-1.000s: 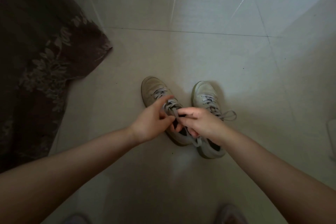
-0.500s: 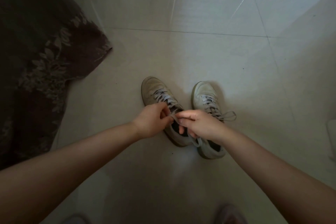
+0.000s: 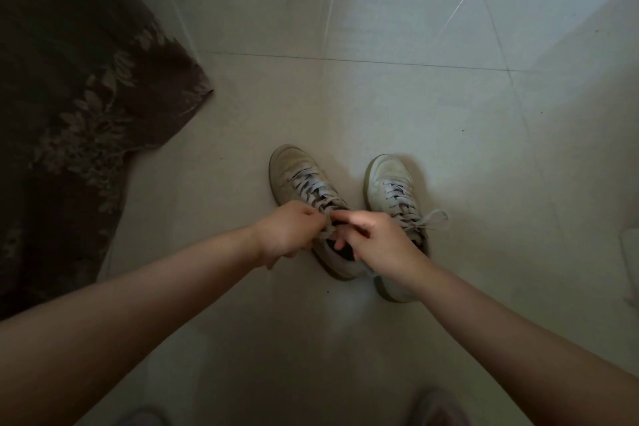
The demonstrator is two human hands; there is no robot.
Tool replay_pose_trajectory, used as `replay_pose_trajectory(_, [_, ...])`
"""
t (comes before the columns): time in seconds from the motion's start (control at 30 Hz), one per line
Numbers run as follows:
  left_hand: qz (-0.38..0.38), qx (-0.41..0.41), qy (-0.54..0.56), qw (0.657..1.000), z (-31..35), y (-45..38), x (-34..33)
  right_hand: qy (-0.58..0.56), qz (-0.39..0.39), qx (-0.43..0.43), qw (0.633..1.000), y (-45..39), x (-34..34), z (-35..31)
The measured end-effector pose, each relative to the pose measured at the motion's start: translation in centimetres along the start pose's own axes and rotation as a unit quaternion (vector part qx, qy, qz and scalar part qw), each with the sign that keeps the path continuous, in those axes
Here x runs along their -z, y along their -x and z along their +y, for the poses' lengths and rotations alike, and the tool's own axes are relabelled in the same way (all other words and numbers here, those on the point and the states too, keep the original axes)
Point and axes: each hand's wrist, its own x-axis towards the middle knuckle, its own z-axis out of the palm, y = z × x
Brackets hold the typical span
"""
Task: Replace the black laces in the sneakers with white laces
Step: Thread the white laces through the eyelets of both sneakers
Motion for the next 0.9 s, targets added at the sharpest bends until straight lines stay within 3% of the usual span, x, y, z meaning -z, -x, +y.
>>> replay_pose_trajectory(0.1, [-0.040,0.048,0.137,0.989,0.0,-0.4,0.3,0.058,0.081,0.086,0.991,-0.8,-0.1,0.3])
replay_pose_trajectory(0.2, [-0.125,0.095,0.220,0.963,0.5,-0.4,0.8,0.129,0.109,0.164,0.972,-1.7,-0.1,0.4])
replay_pose_trajectory(0.3, [-0.163,0.134,0.282,0.936,0.1,-0.7,1.1,0.116,0.095,0.152,0.977,-2.3,0.0,-0.4])
replay_pose_trajectory(0.43, [-0.159,0.187,0.369,0.896,-0.2,-0.8,1.0,0.034,0.085,0.120,0.989,-2.5,-0.4,-0.6])
replay_pose_trajectory(0.57, [-0.118,0.189,0.333,0.916,-0.2,-1.3,0.7,0.023,0.060,0.107,0.992,-2.0,-0.1,-0.3])
replay_pose_trajectory(0.67, [-0.028,0.142,0.285,0.947,0.3,-1.1,0.1,0.070,0.056,0.097,0.991,-1.7,0.0,-0.1])
replay_pose_trajectory(0.77, [0.103,0.017,0.292,0.951,0.6,-1.1,-0.2,0.083,0.068,0.074,0.992,-1.5,0.3,-0.2])
replay_pose_trajectory(0.9, [0.120,-0.119,0.277,0.946,1.5,-0.3,0.7,0.044,0.062,0.020,0.997,-1.9,1.2,-0.8])
